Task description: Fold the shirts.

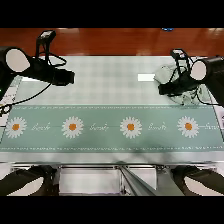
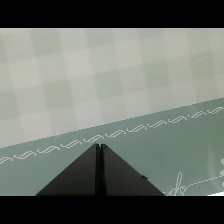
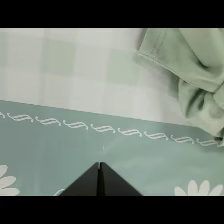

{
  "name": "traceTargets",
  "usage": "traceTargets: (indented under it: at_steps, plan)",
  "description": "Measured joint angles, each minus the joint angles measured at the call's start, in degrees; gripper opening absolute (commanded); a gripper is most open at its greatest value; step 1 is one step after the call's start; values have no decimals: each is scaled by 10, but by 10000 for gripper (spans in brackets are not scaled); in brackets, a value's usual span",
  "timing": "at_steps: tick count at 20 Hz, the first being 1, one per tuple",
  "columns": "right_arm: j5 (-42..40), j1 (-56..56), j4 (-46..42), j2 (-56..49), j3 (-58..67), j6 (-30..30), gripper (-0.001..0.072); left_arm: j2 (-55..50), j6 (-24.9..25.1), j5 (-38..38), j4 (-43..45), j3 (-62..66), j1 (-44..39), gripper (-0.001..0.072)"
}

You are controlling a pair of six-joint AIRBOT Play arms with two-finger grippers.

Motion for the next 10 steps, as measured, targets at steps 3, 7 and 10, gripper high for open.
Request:
traceTargets:
  at_steps: [3, 7, 10]
  plan:
    - [-31, 0, 0, 0, 0, 0, 25, 0, 0, 1, 0, 0, 0, 23]
    - [-130, 0, -30, -4, 0, 0, 418, -14, 0, 60, 13, -1, 0, 508]
    - [-219, -19, -108, -24, 1, 34, 417, -39, -13, 91, 47, -2, 7, 507]
